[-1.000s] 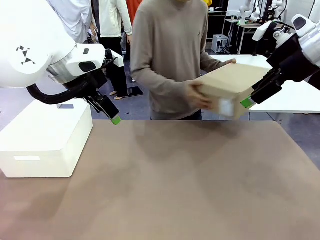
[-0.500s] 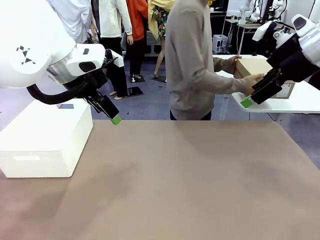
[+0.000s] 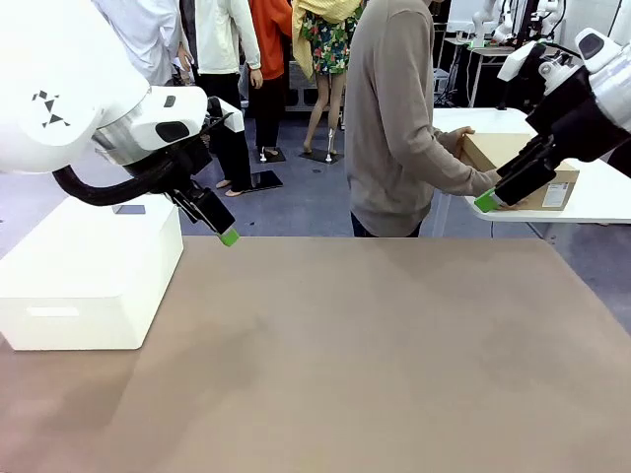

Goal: Pack the shoes into the box.
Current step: Press down on the lid of the Shoes Box.

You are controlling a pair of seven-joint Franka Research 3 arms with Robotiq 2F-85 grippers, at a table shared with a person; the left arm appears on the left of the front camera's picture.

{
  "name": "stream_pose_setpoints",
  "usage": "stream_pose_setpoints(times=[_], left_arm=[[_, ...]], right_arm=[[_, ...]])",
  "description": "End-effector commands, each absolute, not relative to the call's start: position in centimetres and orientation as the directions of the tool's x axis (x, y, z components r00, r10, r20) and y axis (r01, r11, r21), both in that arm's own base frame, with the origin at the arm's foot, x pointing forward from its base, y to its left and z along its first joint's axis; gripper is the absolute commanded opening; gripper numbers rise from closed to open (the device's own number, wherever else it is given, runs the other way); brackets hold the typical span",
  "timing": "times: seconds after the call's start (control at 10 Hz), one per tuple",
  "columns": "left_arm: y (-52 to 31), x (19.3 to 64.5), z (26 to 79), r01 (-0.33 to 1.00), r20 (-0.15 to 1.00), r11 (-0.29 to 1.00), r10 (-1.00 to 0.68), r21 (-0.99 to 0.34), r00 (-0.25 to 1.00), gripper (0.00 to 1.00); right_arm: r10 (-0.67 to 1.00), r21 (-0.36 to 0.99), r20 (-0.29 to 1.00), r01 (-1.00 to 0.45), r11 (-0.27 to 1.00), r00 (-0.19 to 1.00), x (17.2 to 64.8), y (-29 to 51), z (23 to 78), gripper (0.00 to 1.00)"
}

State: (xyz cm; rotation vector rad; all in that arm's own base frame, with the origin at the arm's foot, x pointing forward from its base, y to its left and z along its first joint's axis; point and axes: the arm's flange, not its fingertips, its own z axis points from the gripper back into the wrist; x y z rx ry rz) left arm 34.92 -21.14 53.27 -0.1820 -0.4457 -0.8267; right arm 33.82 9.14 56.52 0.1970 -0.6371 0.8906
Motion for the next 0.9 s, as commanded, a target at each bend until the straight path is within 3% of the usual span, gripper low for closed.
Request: stream_pose_setpoints(times=[0.0, 0.8], left_arm=[[-21.11, 35.10, 53.34, 0.741, 0.450, 0.671, -0.666, 0.014, 0.595, 1.00], [-21.11, 35.10, 53.34, 0.741, 0.450, 0.671, -0.666, 0.014, 0.595, 1.00]], right_arm=[[0.655, -0.102, 0.587, -0.760, 0.642, 0.475, 33.99, 9.38, 56.76, 1.00], [0.655, -0.102, 0.587, -0.760, 0.642, 0.475, 33.99, 9.38, 56.76, 1.00]])
